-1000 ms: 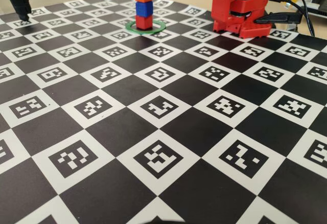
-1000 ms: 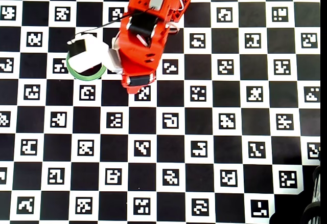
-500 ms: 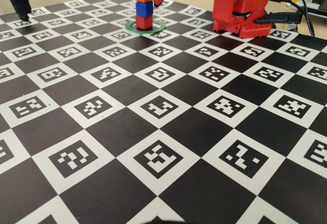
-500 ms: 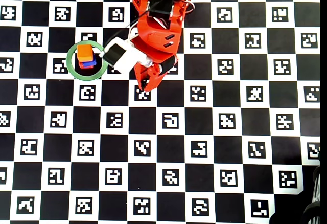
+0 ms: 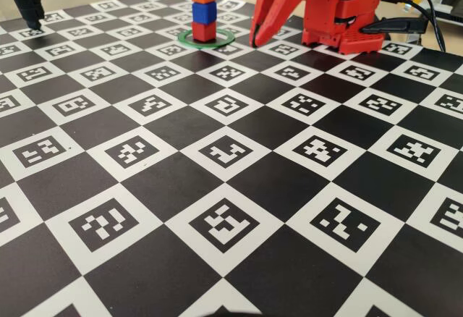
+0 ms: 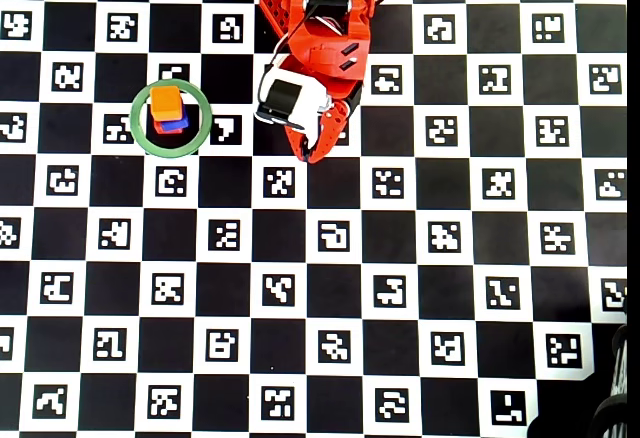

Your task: Grab the red cube then put it in the green circle then put the blue cube on top and finally the orange cube on top

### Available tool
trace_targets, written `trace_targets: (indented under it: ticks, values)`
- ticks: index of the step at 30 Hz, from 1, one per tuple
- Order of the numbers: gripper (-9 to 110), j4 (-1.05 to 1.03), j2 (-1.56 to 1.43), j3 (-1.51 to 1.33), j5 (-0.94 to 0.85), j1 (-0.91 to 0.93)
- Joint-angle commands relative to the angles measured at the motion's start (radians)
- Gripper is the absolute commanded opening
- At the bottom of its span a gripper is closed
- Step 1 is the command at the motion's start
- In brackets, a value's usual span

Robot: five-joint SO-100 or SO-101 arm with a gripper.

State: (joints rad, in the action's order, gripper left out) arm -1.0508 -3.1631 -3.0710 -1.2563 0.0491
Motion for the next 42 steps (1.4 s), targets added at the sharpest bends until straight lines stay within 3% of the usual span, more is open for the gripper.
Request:
trace_targets:
  ticks: [1,16,22,42]
  values:
    - [-6,-0.012,-0.063,-0.011,-0.012,-0.002]
    - [-6,-0.140,-0.195,-0.109,-0.011,-0.002]
    - [-5,-0.307,-0.196,-0.109,-0.288,-0.029]
    - [-5,-0.313,-0.196,-0.109,-0.282,-0.029]
